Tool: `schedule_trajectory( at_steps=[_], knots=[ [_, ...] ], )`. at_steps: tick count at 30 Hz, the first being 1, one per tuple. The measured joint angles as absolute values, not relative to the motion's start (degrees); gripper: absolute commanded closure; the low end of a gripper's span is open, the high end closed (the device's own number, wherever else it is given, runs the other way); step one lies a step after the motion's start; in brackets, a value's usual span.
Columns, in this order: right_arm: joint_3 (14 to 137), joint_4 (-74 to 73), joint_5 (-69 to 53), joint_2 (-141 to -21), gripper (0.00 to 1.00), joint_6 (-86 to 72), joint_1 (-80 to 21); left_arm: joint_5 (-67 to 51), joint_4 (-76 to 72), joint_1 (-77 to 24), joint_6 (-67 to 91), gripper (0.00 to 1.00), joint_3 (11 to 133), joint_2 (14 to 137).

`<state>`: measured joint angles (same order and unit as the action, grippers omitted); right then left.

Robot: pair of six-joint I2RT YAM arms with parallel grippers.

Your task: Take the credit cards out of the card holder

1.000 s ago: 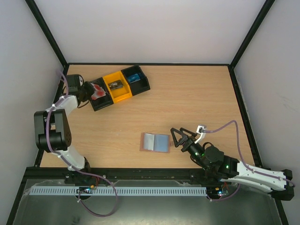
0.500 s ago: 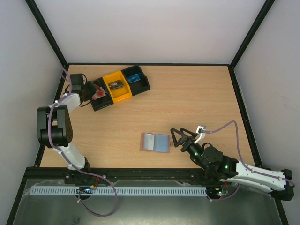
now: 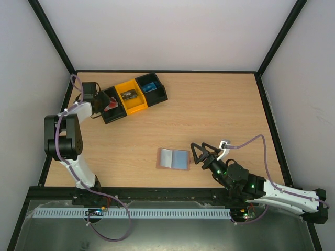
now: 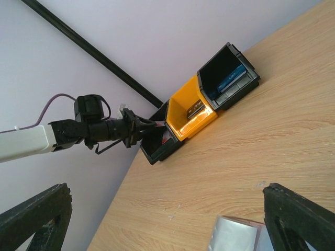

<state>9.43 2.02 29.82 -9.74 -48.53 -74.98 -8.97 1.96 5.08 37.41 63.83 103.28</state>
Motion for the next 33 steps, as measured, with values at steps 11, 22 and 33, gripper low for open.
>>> schedule_trajectory(
  at_steps=[11, 22, 33],
  knots=[
    [9.58, 1.48, 30.44, -10.55, 0.03, -49.19, -74.98, -7.62, 4.05, 4.78, 36.53, 0.61, 65.78, 103.28],
    [16.45, -2.59, 29.87, -19.79, 0.03, -51.42, -74.98, -9.30, 5.96, 1.98, 36.91, 0.47, 66.06, 97.71],
    [23.59, -4.69, 29.69, -34.33, 0.02, -49.19, -74.98, -10.74, 8.99, -8.34, 34.76, 0.33, 60.77, 80.14]
  ],
)
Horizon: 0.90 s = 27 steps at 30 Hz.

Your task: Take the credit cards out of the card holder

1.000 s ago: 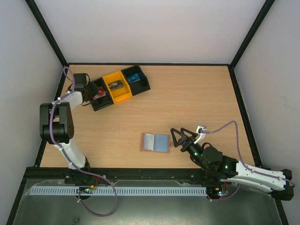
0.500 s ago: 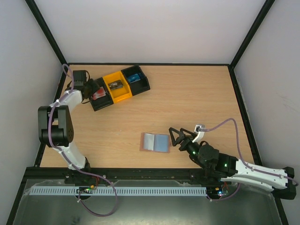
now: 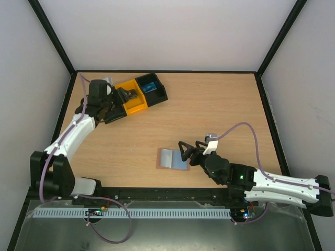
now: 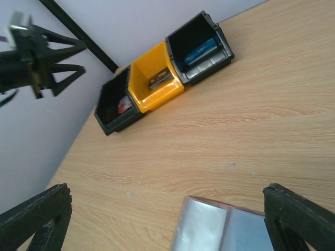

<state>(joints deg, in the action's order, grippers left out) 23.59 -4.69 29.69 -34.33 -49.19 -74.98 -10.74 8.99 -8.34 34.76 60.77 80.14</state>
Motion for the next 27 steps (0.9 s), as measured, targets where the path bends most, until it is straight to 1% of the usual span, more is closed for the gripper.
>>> schedule_trajectory(
  at_steps=[4, 11, 15, 17, 21, 24, 25, 27],
  knots=[
    [25.43, -6.48, 30.50, -38.50, 0.02, -49.10, -74.52, -11.46, 10.26, -11.75, 34.04, 0.28, 55.16, 73.30],
    [26.17, -6.98, 27.16, -43.38, 0.00, -49.06, -70.74, -15.27, 11.27, -17.26, 34.02, 0.29, 43.05, 63.51],
    [25.26, -7.11, 24.53, -45.39, 0.02, -49.28, -67.31, -16.49, 10.76, -21.32, 35.79, 0.29, 36.21, 60.82],
    [24.71, -7.49, 23.46, -46.78, 0.05, -49.50, -65.98, -17.08, 9.72, -24.32, 37.56, 0.29, 32.01, 59.44],
    [23.86, -8.47, 21.23, -49.28, 0.15, -50.09, -64.40, -17.98, 7.16, -28.77, 40.56, 0.29, 27.46, 58.67],
    [23.07, -10.02, 20.38, -49.60, 0.25, -50.59, -64.07, -18.33, 3.70, -31.44, 43.11, 0.29, 24.88, 58.70],
    [22.85, -10.74, 20.29, -49.58, 0.30, -50.94, -64.03, -18.48, 2.24, -32.38, 43.88, 0.29, 24.05, 58.83],
    [22.63, -12.29, 20.27, -49.58, 0.37, -51.75, -63.64, -18.76, -0.73, -34.00, 45.52, 0.28, 22.68, 59.79]
  ],
)
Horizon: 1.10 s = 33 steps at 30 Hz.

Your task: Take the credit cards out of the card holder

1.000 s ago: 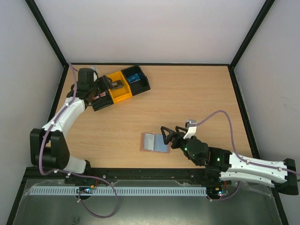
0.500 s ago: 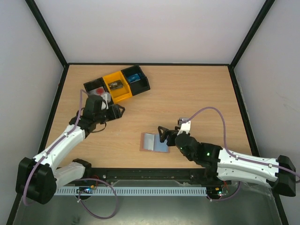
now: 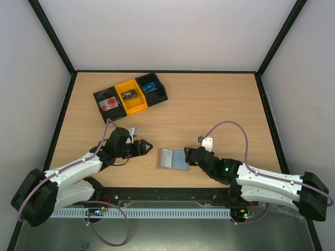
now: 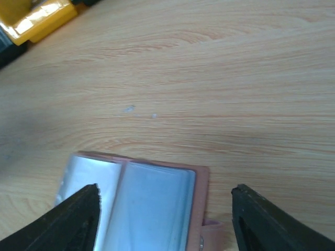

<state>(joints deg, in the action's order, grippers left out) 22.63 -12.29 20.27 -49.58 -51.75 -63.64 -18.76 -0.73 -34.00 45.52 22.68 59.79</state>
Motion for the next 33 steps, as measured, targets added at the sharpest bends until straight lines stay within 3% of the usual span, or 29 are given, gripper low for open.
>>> schedule_trajectory(
  at_steps=[7, 19, 28, 33],
  knots=[
    [20.95, -14.35, 19.14, -50.17, 0.55, -54.04, -62.41, -19.53, -9.37, -37.98, 49.15, 0.28, 22.00, 66.85],
    [18.57, -12.91, 14.92, -56.60, 0.59, -55.83, -62.08, -19.53, -19.11, -42.72, 53.19, 0.28, 21.65, 76.93],
    [15.92, -6.17, 10.11, -59.72, 0.71, -55.68, -61.89, -15.97, -14.44, -43.18, 52.58, 0.25, 22.68, 75.75],
    [16.36, -0.03, 7.60, -65.32, 0.84, -53.91, -61.87, -14.37, -9.76, -40.40, 51.20, 0.23, 23.29, 69.17]
  ],
)
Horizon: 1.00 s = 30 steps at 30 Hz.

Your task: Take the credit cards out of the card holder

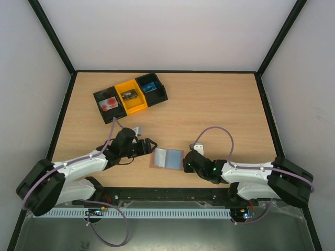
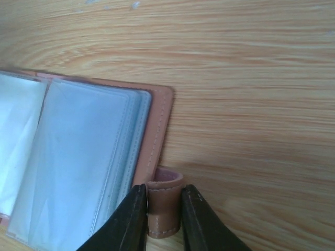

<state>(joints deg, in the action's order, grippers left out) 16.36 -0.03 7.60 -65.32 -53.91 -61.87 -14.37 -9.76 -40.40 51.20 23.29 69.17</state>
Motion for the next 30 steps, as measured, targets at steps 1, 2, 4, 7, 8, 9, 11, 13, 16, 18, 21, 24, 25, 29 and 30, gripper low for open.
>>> schedule_trajectory(
  at_steps=[1, 2, 4, 7, 8, 9, 11, 13, 16, 18, 21, 24, 25, 29, 30],
  knots=[
    [16.60, 1.69, 6.85, -66.67, 0.86, -53.56, -61.87, -14.35, -9.28, -39.29, 51.05, 0.23, 23.14, 67.79],
    [16.88, 2.98, 6.13, -67.85, 0.88, -53.15, -61.84, -14.33, -9.10, -38.30, 50.94, 0.22, 22.85, 66.65],
    [18.17, 6.09, 4.32, -71.18, 0.89, -52.34, -61.84, -14.33, -8.40, -36.40, 50.61, 0.21, 21.74, 64.05],
    [20.78, 10.31, 1.80, -76.62, 0.92, -50.89, -61.82, -14.09, -7.68, -34.63, 50.28, 0.20, 19.75, 61.80],
    [21.58, 11.16, 1.15, -78.06, 0.92, -50.39, -61.84, -14.09, -7.49, -34.46, 50.24, 0.20, 19.25, 61.65],
    [22.63, 12.03, 0.49, -79.70, 0.92, -49.89, -61.84, -14.09, -7.27, -34.33, 50.22, 0.20, 18.68, 61.65],
    [24.08, 13.63, -0.67, -82.08, 0.93, -48.99, -61.84, -14.06, -6.59, -34.30, 50.22, 0.20, 17.98, 61.98],
    [24.34, 14.87, -1.39, -82.94, 0.93, -48.60, -61.84, -13.69, -5.74, -34.30, 50.24, 0.19, 17.91, 62.48],
    [24.23, 15.33, -1.78, -83.00, 0.93, -48.38, -61.84, -12.34, -4.58, -34.30, 50.22, 0.19, 17.91, 62.54],
    [24.14, 15.42, -1.80, -82.94, 0.94, -48.38, -61.84, -10.90, -3.42, -34.30, 50.22, 0.18, 17.91, 62.15],
    [23.35, 16.01, -1.80, -82.41, 0.94, -48.47, -61.84, -8.21, -0.71, -34.30, 50.43, 0.17, 17.91, 60.12],
    [21.78, 16.99, -1.78, -81.23, 0.93, -49.10, -61.84, -5.52, 1.23, -34.20, 51.18, 0.17, 17.91, 56.86],
    [21.34, 17.21, -1.78, -80.84, 0.93, -49.32, -61.84, -4.89, 1.56, -34.15, 51.55, 0.17, 17.91, 56.12],
    [20.56, 17.82, -1.83, -80.27, 0.93, -49.74, -61.84, -3.33, 1.54, -34.09, 52.51, 0.17, 17.10, 55.59],
    [20.43, 18.04, -1.85, -80.25, 0.93, -49.87, -61.84, -3.36, 1.26, -34.09, 52.80, 0.17, 16.56, 55.83]
  ],
)
